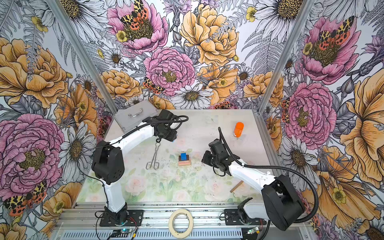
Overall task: Build the wood block tower
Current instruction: 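Lift the light blue block with the left gripper and carry it over the stack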
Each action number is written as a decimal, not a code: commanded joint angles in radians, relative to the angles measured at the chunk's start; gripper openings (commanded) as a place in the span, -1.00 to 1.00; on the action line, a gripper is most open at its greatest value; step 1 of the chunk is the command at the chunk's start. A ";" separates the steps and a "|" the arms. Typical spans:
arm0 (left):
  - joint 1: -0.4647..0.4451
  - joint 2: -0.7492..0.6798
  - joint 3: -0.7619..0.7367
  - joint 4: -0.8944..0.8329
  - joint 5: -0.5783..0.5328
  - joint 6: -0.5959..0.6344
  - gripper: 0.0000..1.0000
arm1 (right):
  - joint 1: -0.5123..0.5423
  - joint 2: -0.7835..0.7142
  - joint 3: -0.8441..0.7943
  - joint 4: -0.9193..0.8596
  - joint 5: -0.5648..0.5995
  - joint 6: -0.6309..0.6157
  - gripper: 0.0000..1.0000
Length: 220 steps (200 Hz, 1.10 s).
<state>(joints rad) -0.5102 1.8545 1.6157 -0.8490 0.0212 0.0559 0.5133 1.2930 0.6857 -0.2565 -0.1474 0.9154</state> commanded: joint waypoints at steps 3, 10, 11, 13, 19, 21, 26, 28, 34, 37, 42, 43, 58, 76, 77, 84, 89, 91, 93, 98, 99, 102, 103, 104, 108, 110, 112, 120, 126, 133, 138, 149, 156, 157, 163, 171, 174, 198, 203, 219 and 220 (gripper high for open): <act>-0.053 -0.116 -0.033 -0.004 -0.028 0.083 -1.00 | -0.010 -0.043 -0.006 0.011 -0.004 -0.032 -1.00; -0.073 -0.138 -0.042 -0.004 -0.032 0.108 -1.00 | -0.014 -0.047 -0.008 0.010 -0.004 -0.035 -1.00; -0.076 -0.141 -0.043 -0.004 -0.032 0.111 -1.00 | -0.014 -0.048 -0.008 0.009 -0.005 -0.035 -1.00; -0.081 -0.146 -0.046 -0.004 -0.033 0.117 -1.00 | -0.014 -0.050 -0.009 0.009 -0.005 -0.037 -1.00; -0.096 -0.159 -0.054 -0.003 -0.035 0.137 -1.00 | -0.017 -0.055 -0.010 0.007 -0.006 -0.039 -1.00; -0.100 -0.164 -0.058 -0.003 -0.035 0.145 -1.00 | -0.018 -0.057 -0.011 0.007 -0.006 -0.039 -1.00; -0.111 -0.174 -0.064 -0.003 -0.033 0.158 -1.00 | -0.020 -0.062 -0.014 0.004 -0.006 -0.040 -1.00; -0.116 -0.177 -0.067 -0.003 -0.033 0.164 -1.00 | -0.021 -0.064 -0.015 0.004 -0.006 -0.041 -1.00; -0.126 -0.186 -0.073 -0.003 -0.030 0.177 -1.00 | -0.024 -0.072 -0.018 0.001 -0.004 -0.040 -1.00; -0.132 -0.187 -0.076 -0.003 -0.029 0.181 -1.00 | -0.025 -0.077 -0.020 -0.001 -0.004 -0.042 -1.00; -0.137 -0.192 -0.081 -0.003 -0.023 0.192 -1.00 | -0.028 -0.084 -0.025 -0.003 -0.004 -0.042 -1.00; -0.138 -0.193 -0.082 -0.003 -0.022 0.194 -1.00 | -0.029 -0.086 -0.025 -0.004 -0.004 -0.042 -1.00; -0.151 -0.203 -0.096 -0.003 0.018 0.219 -1.00 | -0.038 -0.110 -0.038 -0.015 -0.001 -0.045 -1.00; -0.177 -0.214 -0.110 -0.004 0.058 0.246 -1.00 | -0.052 -0.138 -0.049 -0.031 0.002 -0.047 -1.00; -0.178 -0.215 -0.111 -0.004 0.060 0.248 -1.00 | -0.053 -0.140 -0.050 -0.032 0.002 -0.048 -1.00; -0.189 -0.220 -0.120 -0.004 0.065 0.264 -1.00 | -0.061 -0.152 -0.054 -0.039 0.002 -0.050 -1.00; -0.197 -0.224 -0.125 -0.004 0.065 0.273 -1.00 | -0.064 -0.160 -0.057 -0.044 0.002 -0.053 -1.00; -0.201 -0.225 -0.127 -0.003 0.064 0.279 -1.00 | -0.066 -0.162 -0.059 -0.046 0.002 -0.053 -1.00; -0.204 -0.227 -0.129 -0.003 0.064 0.284 -1.00 | -0.069 -0.165 -0.059 -0.049 0.002 -0.052 -1.00; -0.212 -0.230 -0.136 -0.003 0.062 0.293 -1.00 | -0.074 -0.173 -0.062 -0.053 0.002 -0.053 -1.00; -0.213 -0.230 -0.137 -0.003 0.062 0.296 -1.00 | -0.075 -0.176 -0.063 -0.055 0.003 -0.055 -1.00; -0.218 -0.232 -0.142 -0.003 0.063 0.304 -1.00 | -0.076 -0.179 -0.065 -0.057 0.003 -0.056 -1.00; -0.220 -0.233 -0.143 -0.003 0.063 0.307 -1.00 | -0.078 -0.181 -0.065 -0.058 0.003 -0.056 -1.00; -0.221 -0.234 -0.145 -0.004 0.063 0.309 -1.00 | -0.079 -0.182 -0.065 -0.058 0.003 -0.057 -1.00; -0.227 -0.238 -0.151 -0.004 0.066 0.318 -1.00 | -0.084 -0.189 -0.067 -0.062 0.003 -0.058 -1.00; -0.230 -0.241 -0.154 -0.003 0.066 0.322 -1.00 | -0.086 -0.192 -0.069 -0.062 0.003 -0.059 -1.00; -0.233 -0.241 -0.156 -0.004 0.069 0.326 -1.00 | -0.087 -0.194 -0.071 -0.064 0.003 -0.058 -1.00; -0.242 -0.248 -0.166 -0.004 0.077 0.343 -1.00 | -0.096 -0.204 -0.076 -0.070 0.002 -0.061 -1.00; -0.247 -0.253 -0.171 -0.001 0.088 0.354 -1.00 | -0.101 -0.211 -0.080 -0.075 0.001 -0.064 -1.00; -0.252 -0.255 -0.176 -0.003 0.101 0.366 -1.00 | -0.108 -0.220 -0.085 -0.079 0.000 -0.066 -1.00; -0.254 -0.257 -0.179 -0.004 0.109 0.372 -1.00 | -0.113 -0.225 -0.088 -0.080 -0.001 -0.066 -1.00; -0.258 -0.259 -0.186 -0.004 0.119 0.386 -1.00 | -0.123 -0.233 -0.096 -0.081 -0.005 -0.067 -1.00; -0.259 -0.259 -0.188 -0.003 0.124 0.396 -1.00 | -0.127 -0.237 -0.098 -0.082 -0.008 -0.067 -1.00; -0.260 -0.259 -0.189 -0.003 0.124 0.397 -1.00 | -0.128 -0.237 -0.099 -0.081 -0.009 -0.068 -1.00; -0.262 -0.261 -0.192 -0.003 0.126 0.405 -1.00 | -0.130 -0.241 -0.101 -0.081 -0.011 -0.070 -1.00; -0.265 -0.260 -0.196 -0.004 0.127 0.415 -1.00 | -0.133 -0.241 -0.106 -0.080 -0.012 -0.070 -1.00; -0.264 -0.259 -0.197 -0.003 0.129 0.417 -1.00 | -0.134 -0.240 -0.106 -0.079 -0.012 -0.070 -1.00; -0.268 -0.252 -0.201 -0.004 0.124 0.438 -1.00 | -0.141 -0.238 -0.114 -0.081 -0.017 -0.071 -1.00; -0.271 -0.251 -0.203 -0.005 0.122 0.442 -1.00 | -0.142 -0.238 -0.116 -0.079 -0.017 -0.072 -1.00; -0.274 -0.249 -0.209 -0.005 0.124 0.457 -1.00 | -0.145 -0.238 -0.121 -0.081 -0.020 -0.075 -1.00; -0.274 -0.249 -0.209 -0.006 0.125 0.457 -1.00 | -0.145 -0.238 -0.121 -0.081 -0.020 -0.075 -1.00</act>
<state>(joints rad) -0.7731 1.6226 1.4254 -0.8612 0.1181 0.4660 0.3775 1.0714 0.5747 -0.3340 -0.1555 0.8623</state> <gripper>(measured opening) 0.309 0.042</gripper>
